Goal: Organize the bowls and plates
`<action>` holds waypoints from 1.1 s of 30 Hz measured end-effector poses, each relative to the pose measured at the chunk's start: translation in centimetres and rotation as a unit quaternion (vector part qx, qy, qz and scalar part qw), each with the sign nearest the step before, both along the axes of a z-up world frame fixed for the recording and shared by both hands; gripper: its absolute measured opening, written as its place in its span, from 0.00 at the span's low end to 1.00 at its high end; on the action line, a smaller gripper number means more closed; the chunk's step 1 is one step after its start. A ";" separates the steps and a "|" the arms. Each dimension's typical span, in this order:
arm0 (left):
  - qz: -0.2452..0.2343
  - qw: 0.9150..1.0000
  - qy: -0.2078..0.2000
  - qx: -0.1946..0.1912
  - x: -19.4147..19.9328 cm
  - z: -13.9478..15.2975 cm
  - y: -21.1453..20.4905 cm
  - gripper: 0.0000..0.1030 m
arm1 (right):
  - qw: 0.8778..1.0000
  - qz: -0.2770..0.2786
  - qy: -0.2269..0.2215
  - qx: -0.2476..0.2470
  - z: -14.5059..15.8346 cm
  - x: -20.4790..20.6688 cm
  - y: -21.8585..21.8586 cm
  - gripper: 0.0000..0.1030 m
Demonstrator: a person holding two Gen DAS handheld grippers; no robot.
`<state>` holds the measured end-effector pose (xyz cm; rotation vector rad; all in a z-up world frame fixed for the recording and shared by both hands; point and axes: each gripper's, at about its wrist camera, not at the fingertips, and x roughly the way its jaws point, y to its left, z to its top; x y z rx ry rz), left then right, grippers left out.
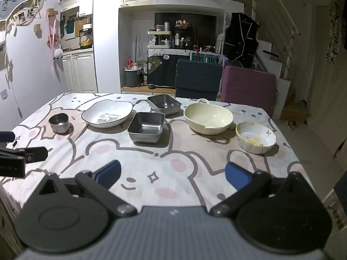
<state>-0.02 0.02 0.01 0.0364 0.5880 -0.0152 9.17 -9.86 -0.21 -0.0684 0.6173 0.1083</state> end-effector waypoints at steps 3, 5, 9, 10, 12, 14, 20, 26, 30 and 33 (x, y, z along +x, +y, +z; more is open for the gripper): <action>0.000 1.000 0.001 0.000 0.0 0.0 0.0 1.00 | 1.000 0.000 0.000 0.003 0.0 0.0 0.0 1.00; 0.000 1.000 0.002 0.000 0.0 0.0 0.0 1.00 | 1.000 0.000 0.002 0.002 0.0 0.0 0.0 1.00; 0.000 1.000 0.002 -0.001 0.0 0.0 0.0 1.00 | 1.000 0.000 0.002 0.000 0.0 0.0 0.0 1.00; 0.000 1.000 0.001 -0.001 0.0 0.0 0.0 1.00 | 1.000 0.000 0.001 -0.001 0.0 0.0 0.0 1.00; 0.000 1.000 0.002 -0.002 0.0 0.0 0.0 1.00 | 1.000 0.000 0.002 -0.001 0.0 0.0 0.0 1.00; 0.000 1.000 0.002 -0.002 0.0 0.0 0.0 1.00 | 1.000 0.000 0.002 -0.001 0.0 0.0 0.0 1.00; 0.000 1.000 0.002 -0.003 0.0 0.0 0.0 1.00 | 1.000 0.000 0.001 0.000 0.0 0.0 0.0 1.00; 0.000 1.000 0.002 -0.004 0.0 0.0 0.0 1.00 | 1.000 0.000 0.001 0.000 0.1 0.0 0.1 1.00; 0.000 1.000 0.002 -0.005 0.0 0.0 0.0 1.00 | 1.000 0.000 0.001 0.000 0.0 0.0 -0.1 1.00; 0.000 1.000 0.002 -0.005 0.0 0.0 0.0 1.00 | 1.000 0.000 0.002 0.000 0.0 0.0 -0.1 1.00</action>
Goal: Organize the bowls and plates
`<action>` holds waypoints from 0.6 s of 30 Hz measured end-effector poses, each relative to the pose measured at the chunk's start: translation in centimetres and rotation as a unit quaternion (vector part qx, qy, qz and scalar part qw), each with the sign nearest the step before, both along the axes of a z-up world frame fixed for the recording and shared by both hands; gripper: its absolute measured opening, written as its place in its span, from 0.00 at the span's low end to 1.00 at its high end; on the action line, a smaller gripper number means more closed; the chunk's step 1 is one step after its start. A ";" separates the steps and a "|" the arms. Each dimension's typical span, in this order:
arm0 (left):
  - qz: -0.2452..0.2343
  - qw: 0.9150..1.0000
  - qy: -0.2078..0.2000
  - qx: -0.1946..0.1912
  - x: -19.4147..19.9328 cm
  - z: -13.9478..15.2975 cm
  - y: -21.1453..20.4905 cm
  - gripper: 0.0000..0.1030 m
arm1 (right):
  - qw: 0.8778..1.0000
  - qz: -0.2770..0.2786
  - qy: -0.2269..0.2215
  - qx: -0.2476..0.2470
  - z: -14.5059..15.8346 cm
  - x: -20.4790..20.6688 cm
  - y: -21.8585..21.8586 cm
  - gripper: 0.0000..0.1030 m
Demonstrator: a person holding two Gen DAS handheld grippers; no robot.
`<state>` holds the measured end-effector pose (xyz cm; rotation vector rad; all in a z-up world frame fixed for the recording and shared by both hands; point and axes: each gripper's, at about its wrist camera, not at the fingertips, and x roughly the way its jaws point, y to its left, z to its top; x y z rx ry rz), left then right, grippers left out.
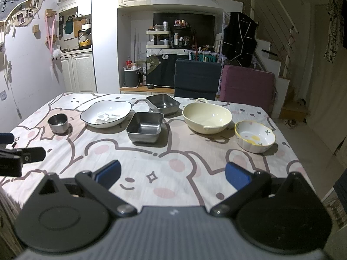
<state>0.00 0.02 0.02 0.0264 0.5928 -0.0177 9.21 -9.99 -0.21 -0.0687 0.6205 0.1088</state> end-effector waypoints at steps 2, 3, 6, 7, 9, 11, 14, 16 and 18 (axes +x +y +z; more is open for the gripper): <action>0.000 1.000 0.000 0.000 0.0 0.0 0.0 1.00 | 1.000 0.000 0.000 0.000 0.0 0.0 0.0 1.00; 0.000 1.000 0.000 -0.001 0.0 0.0 0.0 1.00 | 1.000 0.000 0.000 0.000 0.0 0.0 0.0 1.00; 0.000 1.000 0.000 -0.001 0.0 0.0 0.0 1.00 | 1.000 0.000 0.000 0.000 0.0 0.0 0.0 1.00; 0.000 1.000 0.000 -0.001 0.0 0.0 0.0 1.00 | 1.000 0.000 0.000 0.000 0.0 0.0 0.0 1.00; 0.000 1.000 0.000 -0.001 0.0 0.0 0.0 1.00 | 1.000 0.000 0.000 0.000 0.0 0.0 0.1 1.00; 0.000 1.000 0.000 -0.001 0.0 0.0 0.0 1.00 | 1.000 0.000 0.000 0.000 0.0 -0.1 0.1 1.00; 0.000 1.000 0.000 -0.002 0.0 0.0 0.0 1.00 | 1.000 0.000 0.000 0.000 0.0 0.0 0.1 1.00; 0.000 1.000 0.000 -0.002 0.0 0.0 0.0 1.00 | 1.000 0.000 0.000 0.000 0.0 0.0 0.1 1.00; 0.000 1.000 0.000 -0.002 0.0 0.0 0.0 1.00 | 1.000 0.000 0.001 0.000 0.0 0.0 0.1 1.00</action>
